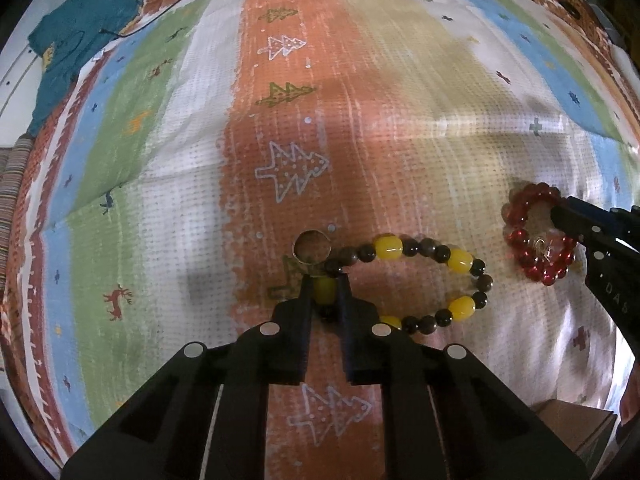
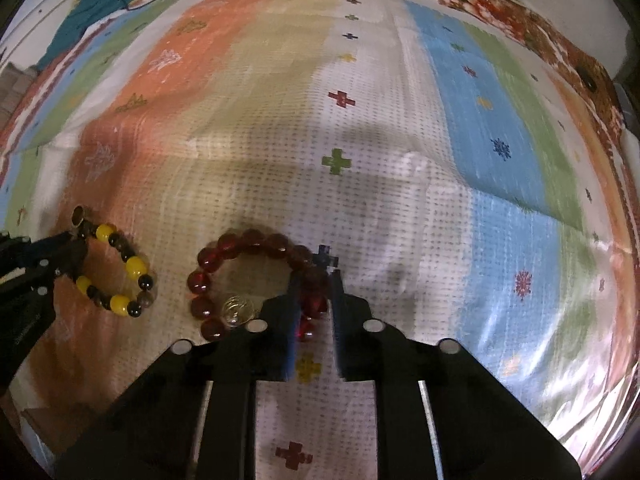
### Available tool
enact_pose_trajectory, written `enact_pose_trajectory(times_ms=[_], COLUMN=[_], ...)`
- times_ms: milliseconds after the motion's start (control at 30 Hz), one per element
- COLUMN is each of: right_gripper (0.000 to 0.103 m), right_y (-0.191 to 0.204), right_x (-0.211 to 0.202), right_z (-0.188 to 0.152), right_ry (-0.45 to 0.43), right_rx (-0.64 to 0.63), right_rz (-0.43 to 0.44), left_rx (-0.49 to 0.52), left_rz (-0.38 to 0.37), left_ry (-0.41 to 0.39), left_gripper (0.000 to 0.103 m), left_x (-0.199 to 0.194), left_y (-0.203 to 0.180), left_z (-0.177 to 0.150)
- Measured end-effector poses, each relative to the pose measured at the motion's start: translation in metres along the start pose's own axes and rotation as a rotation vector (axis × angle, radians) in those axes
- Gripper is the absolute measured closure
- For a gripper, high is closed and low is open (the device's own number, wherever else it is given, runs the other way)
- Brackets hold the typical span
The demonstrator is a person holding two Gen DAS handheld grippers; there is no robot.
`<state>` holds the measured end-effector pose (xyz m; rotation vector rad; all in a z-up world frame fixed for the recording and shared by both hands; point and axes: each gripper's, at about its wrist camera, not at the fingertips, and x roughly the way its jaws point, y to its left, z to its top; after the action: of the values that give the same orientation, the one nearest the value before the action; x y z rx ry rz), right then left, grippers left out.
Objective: Organize jewelry
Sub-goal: 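Grasp the red bead bracelet with the right tool while the left tool grasps the yellow-black bracelet, then carry both held bracelets over the silver tin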
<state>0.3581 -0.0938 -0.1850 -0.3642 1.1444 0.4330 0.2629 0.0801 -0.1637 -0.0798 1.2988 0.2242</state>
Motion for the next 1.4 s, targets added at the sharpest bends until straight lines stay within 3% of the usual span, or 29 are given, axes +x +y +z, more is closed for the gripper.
enact_pose_trajectory(times_ms=[533,1400], right_gripper=[0.089,0.089], right_y=[-0.004,-0.004], right_x=[-0.047,-0.121], right_z=[-0.007,-0.025], right_ry=[-0.113,-0.261], right_rx=[0.015,0.023], right_rz=[0.014,0.077], left_rx=[-0.012,0.02], left_rz=[-0.109,-0.146], left_ry=[-0.116,-0.243], left_gripper=[0.092,0.092], left_x=[-0.062,-0.128], left_y=[-0.006,-0.013], left_z=[-0.006,-0.023])
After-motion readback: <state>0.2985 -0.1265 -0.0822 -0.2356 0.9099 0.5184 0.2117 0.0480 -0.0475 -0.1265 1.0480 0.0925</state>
